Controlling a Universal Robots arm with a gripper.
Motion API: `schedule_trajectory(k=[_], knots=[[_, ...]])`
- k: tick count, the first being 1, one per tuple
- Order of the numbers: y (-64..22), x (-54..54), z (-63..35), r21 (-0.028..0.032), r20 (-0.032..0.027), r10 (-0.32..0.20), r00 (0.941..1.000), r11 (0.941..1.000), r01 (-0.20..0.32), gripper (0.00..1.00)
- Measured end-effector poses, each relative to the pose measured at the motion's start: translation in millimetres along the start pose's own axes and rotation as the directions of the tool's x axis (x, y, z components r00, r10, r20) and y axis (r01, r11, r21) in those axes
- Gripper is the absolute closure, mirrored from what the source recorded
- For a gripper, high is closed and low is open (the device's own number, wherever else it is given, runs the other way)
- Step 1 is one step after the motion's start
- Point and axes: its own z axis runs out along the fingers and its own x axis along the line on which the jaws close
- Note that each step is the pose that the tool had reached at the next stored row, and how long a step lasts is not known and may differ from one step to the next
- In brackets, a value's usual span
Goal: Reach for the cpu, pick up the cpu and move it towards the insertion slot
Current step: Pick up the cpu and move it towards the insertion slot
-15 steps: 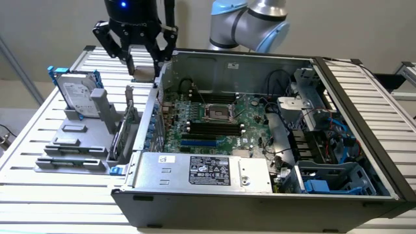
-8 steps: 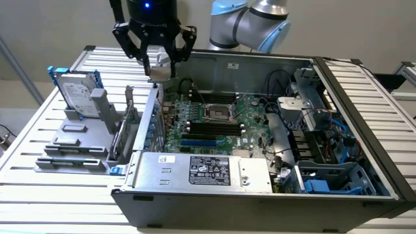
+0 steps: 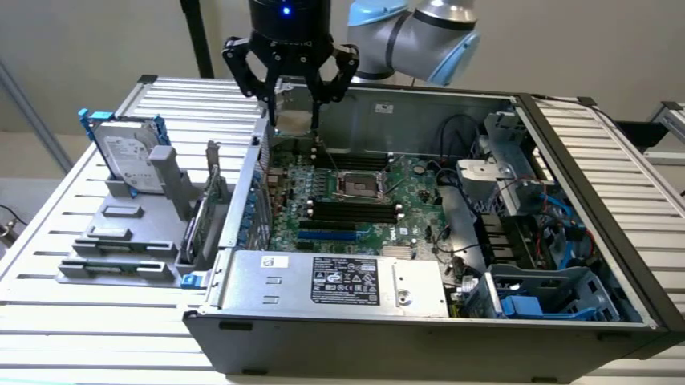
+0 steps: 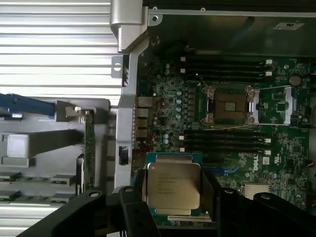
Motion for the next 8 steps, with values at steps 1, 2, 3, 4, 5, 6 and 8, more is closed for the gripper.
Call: schedule_trajectory(k=[1,2,3,4,5,6,8], knots=[[0.0,-4.5,-0.1,0.0000,0.0000,0.000,1.0000,1.0000,0.000,0.46],[0.1,-9.1,-0.1,-0.0001,0.0000,0.000,1.0000,1.0000,0.000,0.46],[0.2,-13.8,-0.1,-0.0001,0.0001,0.000,1.0000,1.0000,0.000,0.46],[0.7,-18.4,0.0,-0.0001,0.0000,0.000,1.0000,1.0000,0.000,0.46],[1.3,-22.9,0.1,-0.0001,0.0000,0.000,1.0000,1.0000,0.000,0.46],[2.0,-27.5,0.2,0.0000,0.0000,0.000,1.0000,1.0000,0.000,0.46],[3.9,-36.5,0.6,0.0001,0.0000,0.000,1.0000,1.0000,0.000,0.46]])
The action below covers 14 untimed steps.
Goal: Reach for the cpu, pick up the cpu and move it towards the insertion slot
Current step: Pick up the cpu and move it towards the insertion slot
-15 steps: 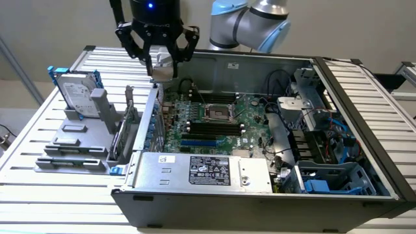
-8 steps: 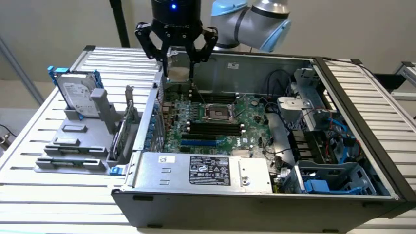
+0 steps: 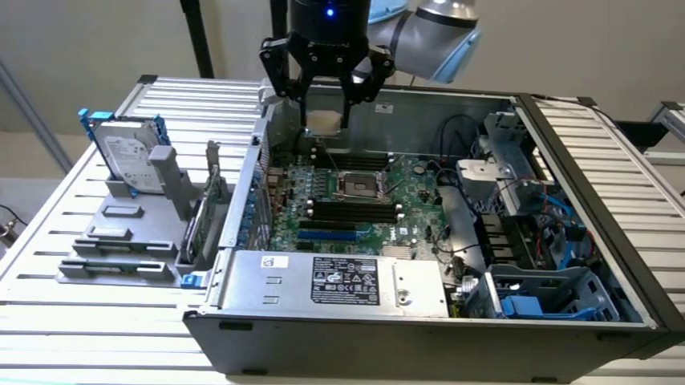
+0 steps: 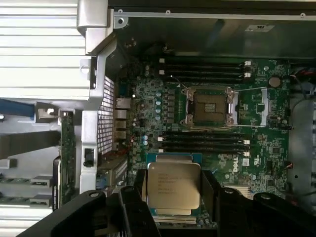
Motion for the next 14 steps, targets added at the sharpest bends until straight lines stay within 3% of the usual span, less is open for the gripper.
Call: schedule_trajectory(k=[6,9,14], knots=[[9.6,-25.2,2.3,0.0033,0.0005,0.000,1.0000,1.0000,0.000,0.46],[19.5,-33.0,4.8,0.0109,0.0011,0.000,1.0000,0.9999,0.000,0.46],[38.0,-40.4,10.2,0.0297,0.0017,0.000,1.0000,0.9996,0.000,0.46]])
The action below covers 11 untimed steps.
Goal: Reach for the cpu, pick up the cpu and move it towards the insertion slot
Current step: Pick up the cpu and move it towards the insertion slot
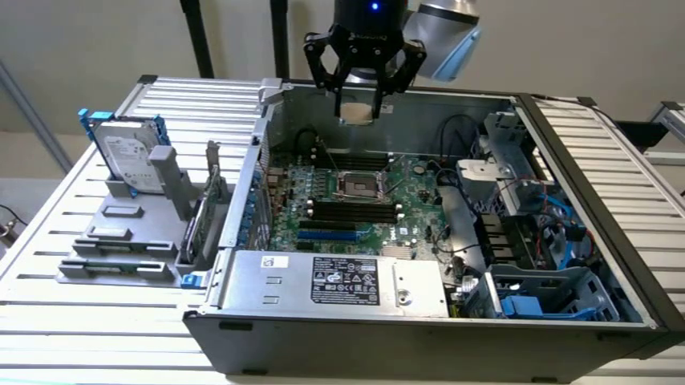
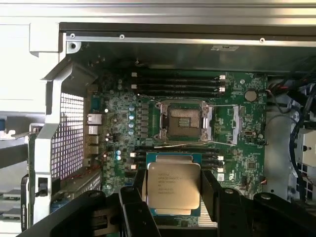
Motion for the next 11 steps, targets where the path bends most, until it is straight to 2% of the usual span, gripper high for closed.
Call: schedule_trajectory(k=[3,11], knots=[[9.5,-2.6,3.3,0.0065,0.0000,0.000,1.0000,1.0000,0.000,0.46],[20.4,-10.0,12.4,0.0078,0.0000,0.000,1.0000,1.0000,0.000,0.46]])
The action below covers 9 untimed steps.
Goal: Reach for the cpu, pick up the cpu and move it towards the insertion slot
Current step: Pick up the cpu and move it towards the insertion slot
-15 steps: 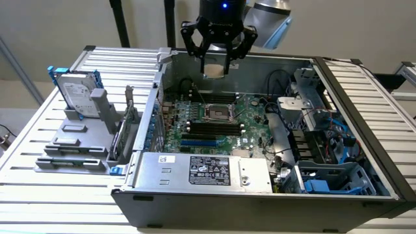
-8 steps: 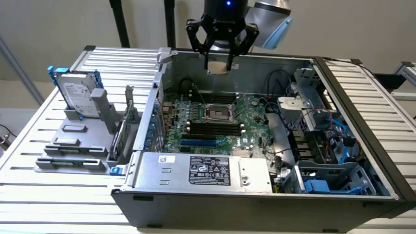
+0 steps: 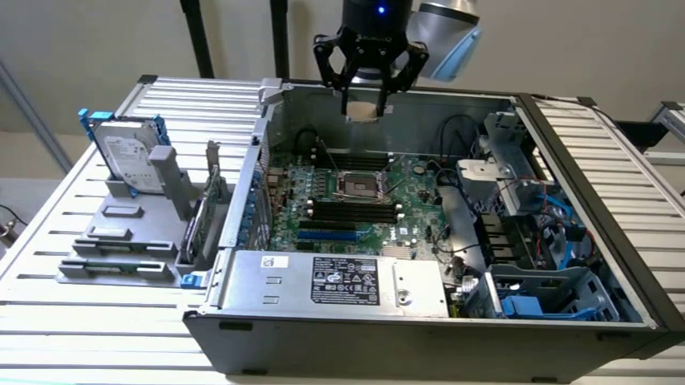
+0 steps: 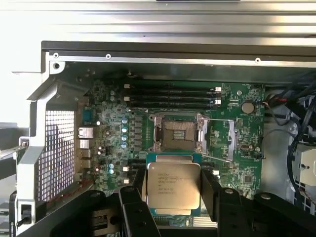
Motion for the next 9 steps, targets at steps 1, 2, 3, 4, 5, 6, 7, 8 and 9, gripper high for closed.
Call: schedule_trajectory(k=[1,2,3,4,5,6,7,8,9], knots=[[0.6,-0.8,0.9,-0.0001,0.0001,0.000,1.0000,1.0000,0.000,0.46],[1.3,-1.7,1.7,0.0000,0.0000,0.000,1.0000,1.0000,0.000,0.46],[1.9,-2.5,2.5,-0.0001,0.0001,0.000,1.0000,1.0000,0.000,0.46],[2.6,-3.4,3.1,0.0000,0.0000,0.000,1.0000,1.0000,0.000,0.46],[3.3,-4.4,3.7,-0.0001,0.0001,0.000,1.0000,1.0000,0.000,0.46],[4.0,-5.2,4.2,0.0000,0.0000,0.000,1.0000,1.0000,0.000,0.46],[4.8,-6.0,4.8,-0.0001,0.0000,0.000,1.0000,1.0000,0.000,0.46],[5.6,-6.8,5.4,0.0000,0.0000,0.000,1.0000,1.0000,0.000,0.46],[6.4,-7.4,5.9,-0.0001,0.0001,0.000,1.0000,1.0000,0.000,0.46]])
